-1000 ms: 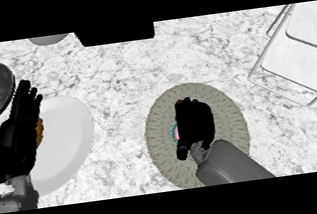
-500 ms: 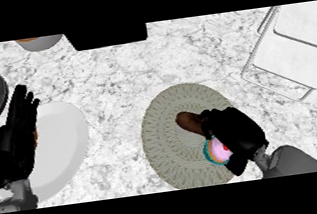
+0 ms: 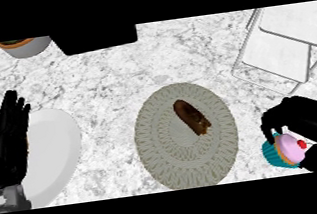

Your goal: Pick the cupcake from the placemat and place it in the tiered shelf

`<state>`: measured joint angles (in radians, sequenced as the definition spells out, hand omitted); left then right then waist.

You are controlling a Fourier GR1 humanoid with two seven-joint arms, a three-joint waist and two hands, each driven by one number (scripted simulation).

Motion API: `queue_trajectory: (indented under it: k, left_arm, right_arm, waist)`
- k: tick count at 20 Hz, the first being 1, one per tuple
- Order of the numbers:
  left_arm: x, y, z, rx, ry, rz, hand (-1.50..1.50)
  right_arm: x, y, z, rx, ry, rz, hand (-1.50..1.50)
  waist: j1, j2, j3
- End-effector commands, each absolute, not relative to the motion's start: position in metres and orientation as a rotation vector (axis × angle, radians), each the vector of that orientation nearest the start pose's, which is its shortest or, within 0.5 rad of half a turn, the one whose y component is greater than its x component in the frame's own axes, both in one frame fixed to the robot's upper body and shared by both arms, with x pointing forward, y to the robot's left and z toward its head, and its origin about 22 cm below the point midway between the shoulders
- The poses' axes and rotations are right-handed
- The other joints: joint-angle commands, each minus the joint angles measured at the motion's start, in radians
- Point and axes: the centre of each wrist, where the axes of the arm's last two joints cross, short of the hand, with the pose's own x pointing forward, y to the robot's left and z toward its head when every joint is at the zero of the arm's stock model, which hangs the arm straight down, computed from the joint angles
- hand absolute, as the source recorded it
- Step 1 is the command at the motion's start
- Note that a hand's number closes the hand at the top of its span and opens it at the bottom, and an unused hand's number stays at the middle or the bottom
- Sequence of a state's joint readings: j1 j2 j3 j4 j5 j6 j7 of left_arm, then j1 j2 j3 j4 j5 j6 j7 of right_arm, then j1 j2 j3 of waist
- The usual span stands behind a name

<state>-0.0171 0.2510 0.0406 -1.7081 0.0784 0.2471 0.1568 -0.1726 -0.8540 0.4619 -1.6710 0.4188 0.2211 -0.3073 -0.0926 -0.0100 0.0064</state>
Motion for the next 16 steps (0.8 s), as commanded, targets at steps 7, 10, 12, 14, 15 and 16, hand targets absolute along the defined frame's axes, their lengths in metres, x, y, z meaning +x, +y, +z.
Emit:
queue_trajectory:
  k: [7,10,12,14,15,16]
  left_arm:
    - [0.237,0.287,0.050,0.321,-1.588,0.097,0.00]
    - [0.247,0.287,0.058,0.272,-1.598,0.067,0.00]
    - [0.245,0.270,0.059,0.264,-1.609,0.052,0.00]
    - [0.241,0.260,0.055,0.216,-1.605,0.034,0.00]
    - [0.250,0.281,0.057,0.231,-1.617,0.037,0.00]
    - [0.260,0.261,0.066,0.227,-1.613,0.033,0.00]
  right_arm:
    - [0.254,-0.464,0.215,-0.239,-1.847,1.199,1.50]
    - [0.239,-0.517,0.248,-0.329,-1.866,1.116,1.50]
    - [0.227,-0.542,0.251,-0.321,-1.838,1.091,1.50]
    - [0.228,-0.552,0.263,-0.341,-1.842,1.026,1.50]
    - [0.230,-0.558,0.248,-0.355,-1.817,1.017,1.50]
    - [0.236,-0.556,0.245,-0.367,-1.840,0.990,1.50]
  waist:
    - [0.021,0.003,-0.005]
    - [0.060,0.010,-0.005]
    - [0.078,0.011,-0.004]
    - [0.102,0.014,-0.005]
    - [0.112,0.018,-0.005]
    - [0.113,0.018,-0.005]
